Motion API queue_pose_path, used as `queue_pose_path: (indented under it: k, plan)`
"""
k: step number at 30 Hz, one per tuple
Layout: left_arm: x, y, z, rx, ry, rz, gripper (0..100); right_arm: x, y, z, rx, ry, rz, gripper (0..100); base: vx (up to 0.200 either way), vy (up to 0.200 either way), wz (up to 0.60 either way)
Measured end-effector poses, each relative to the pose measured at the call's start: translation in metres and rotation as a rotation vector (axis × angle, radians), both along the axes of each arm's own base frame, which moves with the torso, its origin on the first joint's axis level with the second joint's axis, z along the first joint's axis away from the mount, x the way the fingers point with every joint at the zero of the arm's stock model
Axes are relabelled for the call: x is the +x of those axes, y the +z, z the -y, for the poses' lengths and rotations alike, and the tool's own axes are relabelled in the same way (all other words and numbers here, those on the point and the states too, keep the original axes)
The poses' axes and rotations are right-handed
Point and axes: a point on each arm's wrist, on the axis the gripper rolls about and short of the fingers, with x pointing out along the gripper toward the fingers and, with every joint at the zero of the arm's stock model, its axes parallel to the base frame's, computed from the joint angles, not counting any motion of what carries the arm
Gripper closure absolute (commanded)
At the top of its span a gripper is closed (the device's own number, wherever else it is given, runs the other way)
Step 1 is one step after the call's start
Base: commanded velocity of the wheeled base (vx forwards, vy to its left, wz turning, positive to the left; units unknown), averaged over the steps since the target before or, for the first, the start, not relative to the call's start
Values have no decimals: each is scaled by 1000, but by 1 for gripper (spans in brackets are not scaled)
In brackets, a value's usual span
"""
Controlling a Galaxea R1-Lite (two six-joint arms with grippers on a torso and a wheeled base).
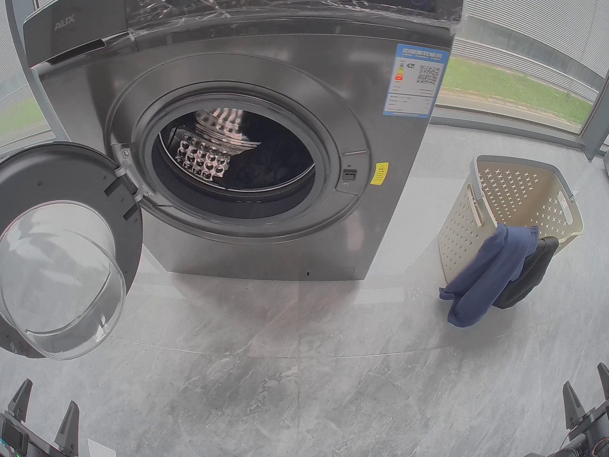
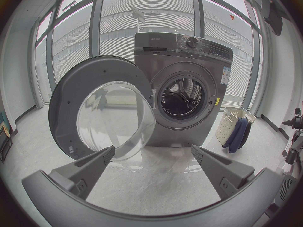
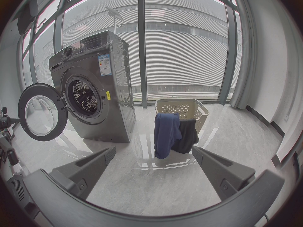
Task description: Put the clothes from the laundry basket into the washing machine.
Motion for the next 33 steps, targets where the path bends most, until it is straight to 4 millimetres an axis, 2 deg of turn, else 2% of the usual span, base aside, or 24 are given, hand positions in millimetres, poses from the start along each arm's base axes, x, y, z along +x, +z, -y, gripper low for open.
queue_pose_path:
  k: [33]
  plan:
    - [0, 0, 0, -5, 1, -2, 0, 0, 0, 0, 0, 0, -1, 0, 0, -200, 0]
